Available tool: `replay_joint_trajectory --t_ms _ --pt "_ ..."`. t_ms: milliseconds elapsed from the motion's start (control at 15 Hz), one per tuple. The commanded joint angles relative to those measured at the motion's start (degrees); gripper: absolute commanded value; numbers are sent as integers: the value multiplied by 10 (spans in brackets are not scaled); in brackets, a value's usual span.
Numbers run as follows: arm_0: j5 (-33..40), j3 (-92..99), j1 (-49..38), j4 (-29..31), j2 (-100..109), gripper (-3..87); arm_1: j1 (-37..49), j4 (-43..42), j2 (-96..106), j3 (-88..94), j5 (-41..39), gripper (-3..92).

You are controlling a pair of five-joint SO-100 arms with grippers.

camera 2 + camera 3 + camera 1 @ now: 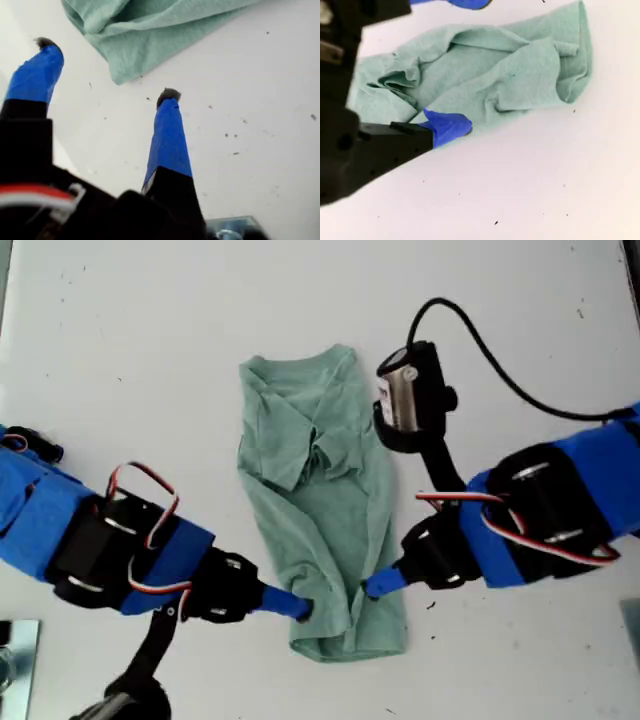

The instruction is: Fold t shirt

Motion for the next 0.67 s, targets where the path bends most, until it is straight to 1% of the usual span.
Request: replay_joint_trajectory --t_ms 0,67,200,467,533,600 --pt "23 -36 -8 -46 -43 346 -25 -2 -49 -55 35 353" --pt "32 -44 -9 -68 -78 342 -33 -6 -83 -69 47 350" --pt "40 -59 -9 -93 -141 338 -46 -28 -127 -66 71 345" --pt "66 -75 -16 -150 -225 322 -70 -138 -243 -58 103 317" --pt "90 -83 -18 -164 -246 302 -79 -167 -275 -58 115 302" --pt "100 -84 -19 -180 -261 255 -88 -195 -306 -58 129 272"
